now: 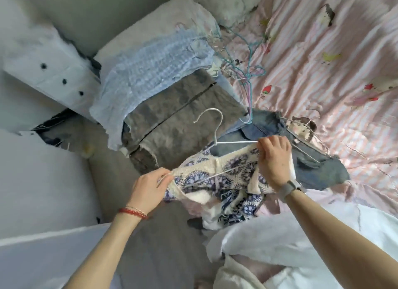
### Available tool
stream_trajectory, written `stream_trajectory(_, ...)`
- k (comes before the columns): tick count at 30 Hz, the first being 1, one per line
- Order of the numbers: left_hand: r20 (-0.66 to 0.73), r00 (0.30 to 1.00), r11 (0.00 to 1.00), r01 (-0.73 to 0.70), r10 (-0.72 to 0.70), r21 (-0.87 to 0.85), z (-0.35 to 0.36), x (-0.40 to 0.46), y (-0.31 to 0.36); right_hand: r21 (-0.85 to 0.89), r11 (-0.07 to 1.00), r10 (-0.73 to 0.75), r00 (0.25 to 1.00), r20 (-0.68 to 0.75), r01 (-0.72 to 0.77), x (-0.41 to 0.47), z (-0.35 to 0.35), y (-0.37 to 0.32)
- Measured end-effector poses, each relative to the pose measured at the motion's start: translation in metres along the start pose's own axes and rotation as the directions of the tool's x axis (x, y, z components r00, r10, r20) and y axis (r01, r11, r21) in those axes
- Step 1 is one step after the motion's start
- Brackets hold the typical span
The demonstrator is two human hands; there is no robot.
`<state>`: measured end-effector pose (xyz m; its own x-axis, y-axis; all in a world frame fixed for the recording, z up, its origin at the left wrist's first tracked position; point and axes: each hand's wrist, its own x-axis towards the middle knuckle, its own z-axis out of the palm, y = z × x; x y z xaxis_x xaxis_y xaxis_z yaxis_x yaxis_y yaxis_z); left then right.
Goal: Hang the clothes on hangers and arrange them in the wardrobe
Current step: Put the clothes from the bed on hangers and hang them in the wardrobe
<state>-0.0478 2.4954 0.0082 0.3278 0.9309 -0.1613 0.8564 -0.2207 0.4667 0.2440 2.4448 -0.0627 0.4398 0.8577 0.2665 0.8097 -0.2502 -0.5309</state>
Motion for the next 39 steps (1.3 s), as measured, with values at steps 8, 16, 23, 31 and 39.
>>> stream_trajectory(8,-0.412,0.84,0.926,0.377,-0.353,-0.024,-0.083,-0.169,-0.128,0.157,0.875,-0.482,0.857,0.183,0.458,-0.046,0.035,-0.195)
stream_trajectory(16,-0.743,0.379,0.701,0.694,-0.552,-0.167,-0.147,-0.373,-0.219,0.566,0.425,-0.89,0.211,0.405,0.706,-0.142,0.05,-0.388)
stream_trajectory(23,-0.834,0.023,0.563,0.748,-0.551,-0.351,-0.16,-0.508,-0.241,0.666,-0.031,-0.964,-0.199,0.178,0.745,-0.235,0.041,-0.513)
stream_trajectory(31,-0.882,-0.1,0.555,0.743,-0.461,-0.374,-0.197,-0.61,-0.258,0.66,-0.201,-0.979,-0.167,-0.115,0.724,-0.325,0.021,-0.608)
stream_trajectory(39,-0.678,-0.089,0.352,0.801,-0.729,-0.484,-0.226,-0.628,-0.298,0.735,-0.07,-0.997,-0.062,-0.039,0.674,-0.392,0.032,-0.688)
